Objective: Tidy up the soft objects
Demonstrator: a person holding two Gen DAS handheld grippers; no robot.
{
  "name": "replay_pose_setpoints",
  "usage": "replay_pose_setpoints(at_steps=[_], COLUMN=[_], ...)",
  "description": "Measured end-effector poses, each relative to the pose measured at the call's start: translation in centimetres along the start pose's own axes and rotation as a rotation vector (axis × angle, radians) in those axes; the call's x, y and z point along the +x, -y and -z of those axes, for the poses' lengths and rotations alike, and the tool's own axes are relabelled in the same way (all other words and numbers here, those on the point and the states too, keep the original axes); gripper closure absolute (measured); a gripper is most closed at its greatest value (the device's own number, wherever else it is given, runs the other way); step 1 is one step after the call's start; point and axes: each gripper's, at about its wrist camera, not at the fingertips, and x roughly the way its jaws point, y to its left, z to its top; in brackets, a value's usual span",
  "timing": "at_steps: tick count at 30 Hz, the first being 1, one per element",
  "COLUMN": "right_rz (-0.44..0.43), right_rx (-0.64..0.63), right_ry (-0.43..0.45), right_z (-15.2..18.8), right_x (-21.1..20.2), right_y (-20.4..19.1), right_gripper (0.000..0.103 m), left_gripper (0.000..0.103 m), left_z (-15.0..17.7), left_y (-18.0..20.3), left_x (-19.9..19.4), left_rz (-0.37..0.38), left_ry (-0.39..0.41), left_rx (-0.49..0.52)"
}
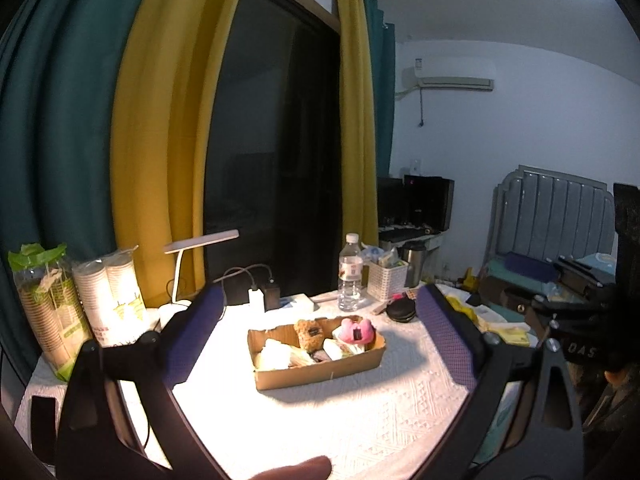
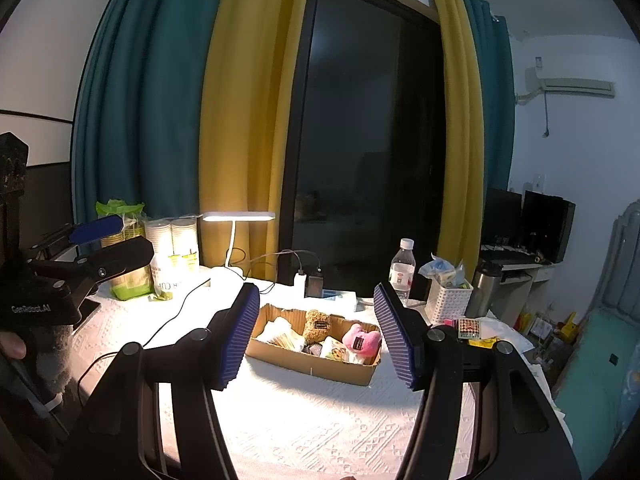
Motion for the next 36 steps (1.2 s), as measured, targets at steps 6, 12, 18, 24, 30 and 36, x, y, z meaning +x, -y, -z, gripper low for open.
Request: replay_pose_setpoints(at_steps=[6, 12, 18, 24, 30, 36], right_rz=[-0.001, 0.000, -0.002, -0.005, -0.008, -0.008], right_rx=[0.003, 0.004, 0.004, 0.006, 0.005, 0.006], right_ry=[-0.001, -0.006, -0.011, -0.022, -0.026, -0.026], right_z=[0.09, 0.12, 0.16, 0.34, 0.45, 0.58], right_x=[-0.02, 0.11, 0.08, 0.39, 0.53, 0.47], right_y=[0.14, 0.09, 0.05, 0.19, 0.25, 0.21], right_gripper=[0.040, 0.040, 0.040, 0.040, 0.040, 0.040], left_gripper=[0.005, 0.005, 0.005, 0.005, 0.005, 0.005], left_z=[-0.04, -0.04, 0.11, 0.24, 0.46, 0.52], left_y=[0.11, 0.14, 0.25, 0.32, 0.47, 0.50], left_x=[-0.03, -0.02, -0.01, 0.00, -0.03, 0.13], left_rz=[0.001, 0.002, 0.001, 0.001, 0.001, 0.001], left_ry=[-0.001, -0.002, -0.004, -0.007, -0.010, -0.015], left_rx=[0.001, 0.000, -0.004, -0.004, -0.005, -0.006])
